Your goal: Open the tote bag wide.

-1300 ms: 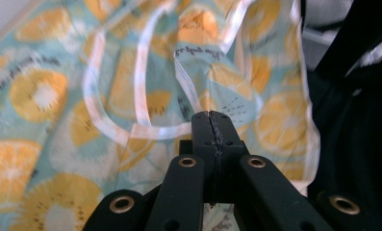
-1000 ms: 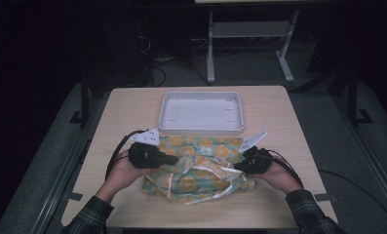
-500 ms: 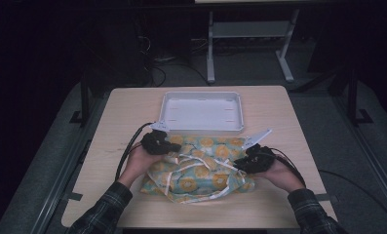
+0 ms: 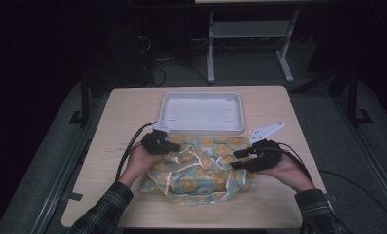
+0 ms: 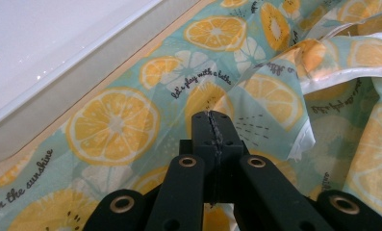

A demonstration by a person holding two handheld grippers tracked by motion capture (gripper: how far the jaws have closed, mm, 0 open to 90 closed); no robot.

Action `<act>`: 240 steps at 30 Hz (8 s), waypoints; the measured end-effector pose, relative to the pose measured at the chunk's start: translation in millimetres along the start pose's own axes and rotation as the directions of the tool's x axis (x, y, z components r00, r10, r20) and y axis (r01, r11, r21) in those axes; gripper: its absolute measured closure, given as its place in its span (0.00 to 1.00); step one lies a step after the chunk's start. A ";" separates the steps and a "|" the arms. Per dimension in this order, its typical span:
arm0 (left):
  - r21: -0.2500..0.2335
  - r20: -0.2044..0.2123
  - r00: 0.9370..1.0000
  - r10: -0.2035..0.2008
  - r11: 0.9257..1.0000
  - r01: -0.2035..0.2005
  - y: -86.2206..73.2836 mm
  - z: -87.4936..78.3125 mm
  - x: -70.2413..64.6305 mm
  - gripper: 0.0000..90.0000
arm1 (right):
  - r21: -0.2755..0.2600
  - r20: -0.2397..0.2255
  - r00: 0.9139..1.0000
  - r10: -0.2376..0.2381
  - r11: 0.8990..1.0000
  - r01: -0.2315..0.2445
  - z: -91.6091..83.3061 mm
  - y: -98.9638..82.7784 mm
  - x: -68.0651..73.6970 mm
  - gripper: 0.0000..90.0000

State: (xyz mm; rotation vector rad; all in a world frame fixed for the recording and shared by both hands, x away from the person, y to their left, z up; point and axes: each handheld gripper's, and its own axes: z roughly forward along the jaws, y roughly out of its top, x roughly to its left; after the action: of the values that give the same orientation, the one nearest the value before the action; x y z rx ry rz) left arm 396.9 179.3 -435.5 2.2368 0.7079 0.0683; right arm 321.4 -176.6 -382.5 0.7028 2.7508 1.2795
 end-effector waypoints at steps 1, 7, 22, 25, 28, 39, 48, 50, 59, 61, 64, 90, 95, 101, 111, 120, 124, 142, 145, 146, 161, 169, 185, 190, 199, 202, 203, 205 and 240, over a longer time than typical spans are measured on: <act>0.000 0.001 1.000 0.001 1.000 -0.001 0.1 0.1 -0.2 1.00 | 0.003 -0.010 1.000 -0.009 1.000 0.009 2.0 1.3 2.2 0.59; -0.007 0.003 1.000 -0.006 1.000 0.007 -0.2 -1.0 -0.3 1.00 | 0.035 -0.053 0.997 -0.064 0.997 0.066 19.2 7.3 13.1 0.59; -0.062 -0.011 1.000 -0.026 0.998 0.025 0.6 -16.5 7.9 1.00 | 0.036 0.041 0.998 -0.055 0.998 0.053 26.8 14.5 -6.7 0.99; -0.091 -0.021 0.998 -0.059 0.994 0.056 -1.1 -22.2 16.6 1.00 | 0.007 0.075 0.997 -0.012 1.000 0.012 24.9 16.8 -18.6 0.99; -0.095 -0.036 0.997 -0.074 0.993 0.070 -3.2 -22.4 22.9 1.00 | 0.009 0.131 0.991 0.014 1.000 -0.015 26.6 16.4 -32.5 0.99; -0.071 -0.105 0.990 -0.097 0.993 0.090 -3.8 -3.2 44.2 1.00 | 0.052 0.201 0.976 0.087 0.994 -0.099 58.8 10.8 -74.7 0.99; -0.013 -0.132 0.988 -0.082 0.997 0.081 -8.7 6.9 48.3 1.00 | 0.162 0.200 0.975 0.096 0.978 -0.130 88.6 -1.4 -87.9 0.99; -0.003 -0.145 0.986 -0.084 0.996 0.084 -9.0 5.0 47.4 0.97 | 0.172 0.203 0.975 0.090 0.977 -0.126 90.9 -2.4 -88.0 0.95; -0.055 -0.136 0.983 -0.123 0.992 0.116 -4.3 -37.0 47.7 0.67 | 0.080 0.199 0.970 0.143 0.984 -0.162 65.9 3.9 -83.5 0.71; -0.059 -0.131 0.984 -0.121 0.992 0.114 -2.2 -47.2 45.2 0.62 | 0.050 0.174 0.972 0.159 0.984 -0.170 57.7 6.7 -80.1 0.68; -0.074 -0.084 0.989 -0.122 0.991 0.115 -0.6 -60.5 38.8 0.59 | 0.040 0.168 0.975 0.144 0.987 -0.153 45.1 11.1 -72.3 0.65; 0.004 0.104 0.995 -0.003 1.000 0.002 -24.5 -66.0 -54.6 0.47 | 0.083 0.062 0.995 0.078 0.993 -0.083 26.4 -0.5 -0.2 0.58; 0.040 0.113 0.993 0.011 0.999 -0.016 -25.9 -56.9 -61.5 0.47 | 0.109 0.052 0.995 0.088 0.990 -0.093 32.6 -3.2 -2.0 0.62; 0.079 0.108 0.994 0.022 0.996 -0.031 -29.1 -51.5 -60.1 0.57 | 0.131 0.050 0.994 0.095 0.986 -0.101 35.8 -7.7 -6.8 0.69; 0.071 0.112 0.993 0.037 0.996 -0.046 -29.3 -59.2 -58.1 0.98 | 0.140 0.038 0.996 0.079 0.987 -0.084 34.9 -9.5 -7.2 0.95; -0.012 0.138 0.990 0.021 1.000 -0.020 -28.0 -77.6 -58.7 0.99 | 0.083 0.039 0.998 0.046 0.995 -0.049 22.2 -5.3 -1.3 0.99; -0.028 0.155 0.987 0.028 0.999 -0.024 -31.8 -85.1 -64.8 0.99 | 0.062 0.030 0.999 0.035 0.997 -0.037 15.1 -6.5 6.7 0.99; 0.057 0.212 0.975 0.059 0.996 -0.073 -55.7 -81.8 -95.4 0.99 | 0.101 -0.046 0.999 0.007 0.995 -0.002 8.1 -34.0 42.7 0.99; 0.079 0.223 0.973 0.060 0.994 -0.079 -58.9 -78.5 -98.8 0.99 | 0.113 -0.062 0.998 0.017 0.994 -0.010 9.0 -38.8 46.3 0.99; 0.082 0.223 0.973 0.058 0.994 -0.078 -59.5 -77.6 -100.0 0.99 | 0.121 -0.065 0.998 0.014 0.993 -0.006 8.8 -40.1 47.0 0.99; 0.180 0.225 0.972 0.062 0.978 -0.104 -69.2 -55.7 -103.3 0.99 | 0.228 -0.113 0.994 0.003 0.973 0.023 25.8 -56.2 48.5 0.99; 0.232 0.177 0.980 0.092 0.964 -0.132 -71.4 -46.6 -99.0 0.99 | 0.244 -0.100 0.995 -0.019 0.969 0.043 36.9 -57.5 45.9 0.99; 0.276 0.124 0.985 0.121 0.949 -0.151 -74.0 -34.2 -92.9 0.99 | 0.290 -0.077 0.994 -0.075 0.952 0.094 54.7 -59.7 48.9 0.98; 0.275 0.120 0.985 0.124 0.949 -0.153 -74.6 -34.5 -94.1 0.98 | 0.264 -0.078 0.995 -0.057 0.962 0.076 43.7 -56.9 50.6 0.89; 0.276 0.122 0.985 0.124 0.949 -0.154 -74.6 -34.6 -94.0 0.98 | 0.141 -0.075 0.996 -0.041 0.989 0.052 10.4 -40.8 56.7 0.82; 0.274 0.124 0.986 0.114 0.951 -0.144 -74.8 -34.5 -93.5 0.98 | 0.096 -0.066 0.997 -0.033 0.995 0.039 4.1 -33.0 59.7 0.80; 0.270 0.123 0.986 0.110 0.952 -0.140 -75.0 -34.4 -93.9 0.98 | 0.084 -0.064 0.997 -0.036 0.996 0.041 3.0 -30.7 59.9 0.80; 0.273 0.122 0.986 0.114 0.951 -0.144 -74.8 -34.5 -94.1 0.98 | 0.070 -0.057 0.997 -0.047 0.996 0.051 0.9 -26.0 59.0 0.79; 0.279 0.127 0.986 0.108 0.950 -0.140 -74.5 -34.9 -92.7 0.98 | 0.158 0.003 0.973 -0.232 0.961 0.228 73.5 20.0 56.3 0.83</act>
State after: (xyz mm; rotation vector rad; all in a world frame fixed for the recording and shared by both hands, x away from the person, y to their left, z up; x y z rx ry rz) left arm 274.7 196.0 -447.3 2.5402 0.5434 -0.1024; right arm 294.1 -89.4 -407.4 0.3837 2.8358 1.0133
